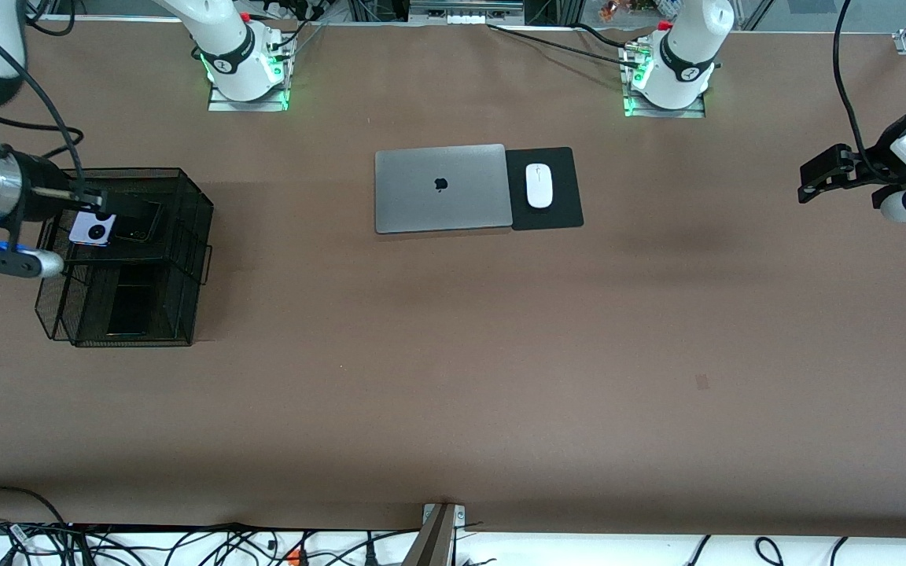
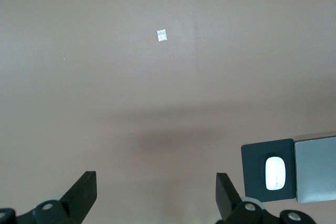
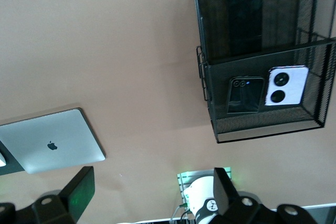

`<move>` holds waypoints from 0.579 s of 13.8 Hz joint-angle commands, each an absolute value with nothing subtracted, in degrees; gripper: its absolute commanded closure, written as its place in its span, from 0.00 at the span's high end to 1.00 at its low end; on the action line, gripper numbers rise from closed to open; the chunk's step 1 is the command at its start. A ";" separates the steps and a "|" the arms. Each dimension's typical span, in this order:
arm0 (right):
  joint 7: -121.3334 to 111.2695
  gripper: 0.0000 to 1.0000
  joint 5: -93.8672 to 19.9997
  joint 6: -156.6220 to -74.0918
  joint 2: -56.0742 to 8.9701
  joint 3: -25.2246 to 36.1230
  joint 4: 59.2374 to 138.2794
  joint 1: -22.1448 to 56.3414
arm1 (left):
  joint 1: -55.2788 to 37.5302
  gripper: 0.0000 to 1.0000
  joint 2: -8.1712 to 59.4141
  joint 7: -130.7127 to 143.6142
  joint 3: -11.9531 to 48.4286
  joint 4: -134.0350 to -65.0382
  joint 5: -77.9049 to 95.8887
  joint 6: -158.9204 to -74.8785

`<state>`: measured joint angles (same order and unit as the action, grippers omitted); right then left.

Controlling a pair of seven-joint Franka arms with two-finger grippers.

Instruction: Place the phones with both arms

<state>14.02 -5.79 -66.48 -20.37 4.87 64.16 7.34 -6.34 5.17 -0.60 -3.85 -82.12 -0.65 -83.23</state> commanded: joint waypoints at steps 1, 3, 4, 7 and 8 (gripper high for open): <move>14.77 1.00 -0.89 -72.13 -13.74 -6.39 73.17 -1.83 | -6.33 1.00 4.83 -0.35 -3.87 -81.47 -0.44 -82.18; 14.68 1.00 -0.35 -76.53 -10.47 -7.12 78.46 -2.37 | -6.24 1.00 4.92 -0.35 -3.87 -81.47 -0.44 -82.09; 14.68 1.00 -0.26 -78.64 -9.24 -7.03 80.66 -2.46 | -6.33 1.00 4.92 -0.35 -3.87 -81.47 -0.44 -82.18; 14.50 1.00 -0.09 -88.57 -5.89 -7.03 87.17 -2.90 | -6.24 1.00 4.75 -0.53 -3.87 -81.39 -0.44 -82.18; 14.50 1.00 -0.09 -89.55 -5.89 -7.03 87.36 -2.90 | -6.33 1.00 4.66 -0.53 -3.87 -81.39 -0.44 -82.18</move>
